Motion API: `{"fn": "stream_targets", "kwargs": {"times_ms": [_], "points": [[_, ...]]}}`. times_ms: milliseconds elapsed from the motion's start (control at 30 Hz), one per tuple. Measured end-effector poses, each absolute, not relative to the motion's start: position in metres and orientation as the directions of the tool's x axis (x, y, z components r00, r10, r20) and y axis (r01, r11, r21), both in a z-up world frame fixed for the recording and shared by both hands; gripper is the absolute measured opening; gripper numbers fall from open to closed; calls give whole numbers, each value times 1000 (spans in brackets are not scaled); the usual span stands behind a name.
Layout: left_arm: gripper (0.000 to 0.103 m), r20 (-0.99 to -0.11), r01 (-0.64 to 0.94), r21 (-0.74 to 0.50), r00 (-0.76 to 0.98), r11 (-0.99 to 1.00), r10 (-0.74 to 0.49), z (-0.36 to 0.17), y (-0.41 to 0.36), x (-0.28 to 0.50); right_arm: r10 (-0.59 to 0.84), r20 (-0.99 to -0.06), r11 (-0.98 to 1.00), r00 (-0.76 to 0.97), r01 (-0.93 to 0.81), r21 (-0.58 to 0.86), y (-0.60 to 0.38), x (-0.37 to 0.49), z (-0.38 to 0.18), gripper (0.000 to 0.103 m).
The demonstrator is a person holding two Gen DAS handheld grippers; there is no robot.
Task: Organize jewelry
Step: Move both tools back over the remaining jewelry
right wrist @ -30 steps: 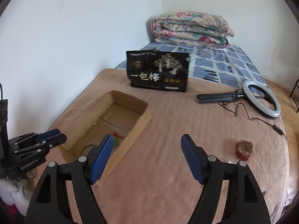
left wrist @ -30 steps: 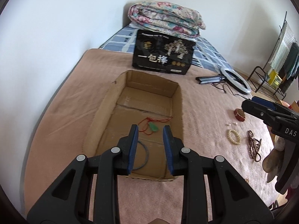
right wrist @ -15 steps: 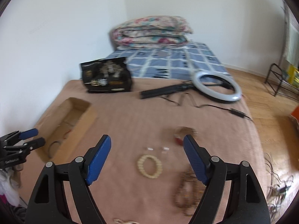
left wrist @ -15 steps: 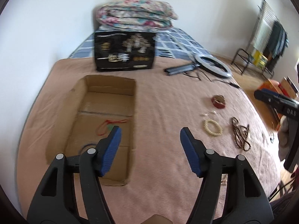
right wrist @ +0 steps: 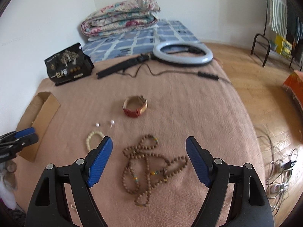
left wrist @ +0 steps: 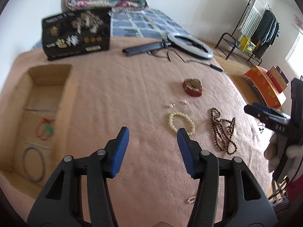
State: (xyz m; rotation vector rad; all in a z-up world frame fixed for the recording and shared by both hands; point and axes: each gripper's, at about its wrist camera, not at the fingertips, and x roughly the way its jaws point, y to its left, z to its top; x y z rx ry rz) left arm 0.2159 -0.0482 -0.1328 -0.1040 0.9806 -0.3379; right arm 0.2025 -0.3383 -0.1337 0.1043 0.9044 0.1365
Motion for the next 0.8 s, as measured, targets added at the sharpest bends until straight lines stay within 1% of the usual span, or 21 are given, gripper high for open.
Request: {"fn": "stream_targets", "kwargs": {"times_ms": [100, 167, 233, 333, 467, 533, 700, 800], "points": [[49, -810, 231, -258, 477, 938, -340, -149, -62, 226, 198, -788, 980, 583, -114, 162, -339, 201, -148, 79], [48, -818, 229, -271, 458, 935, -349, -159, -70, 232, 191, -819, 981, 541, -119, 151, -338, 201, -161, 79], [44, -823, 229, -283, 441, 931, -359, -166, -77, 236, 165, -841, 986, 515, -84, 142, -340, 199, -169, 79], [43, -828, 231, -288, 427, 929, -363, -176, -86, 243, 159, -869, 986, 469, -34, 162, -346, 196, -179, 79], [42, -833, 225, -297, 414, 928, -367, -186, -92, 251, 115, -890, 987, 442, 48, 152, -355, 191, -189, 79], [41, -835, 224, -298, 409, 928, -367, -191, -95, 255, 140, -899, 980, 415, 71, 186, -357, 190, -196, 79], [40, -840, 224, -313, 387, 923, -379, -204, -104, 264, 199, -916, 970, 349, 60, 234, -346, 196, -215, 79], [35, -847, 229, -309, 375, 923, -377, -210, -109, 267, 214, -909, 966, 359, 59, 251, -339, 202, -217, 81]]}}
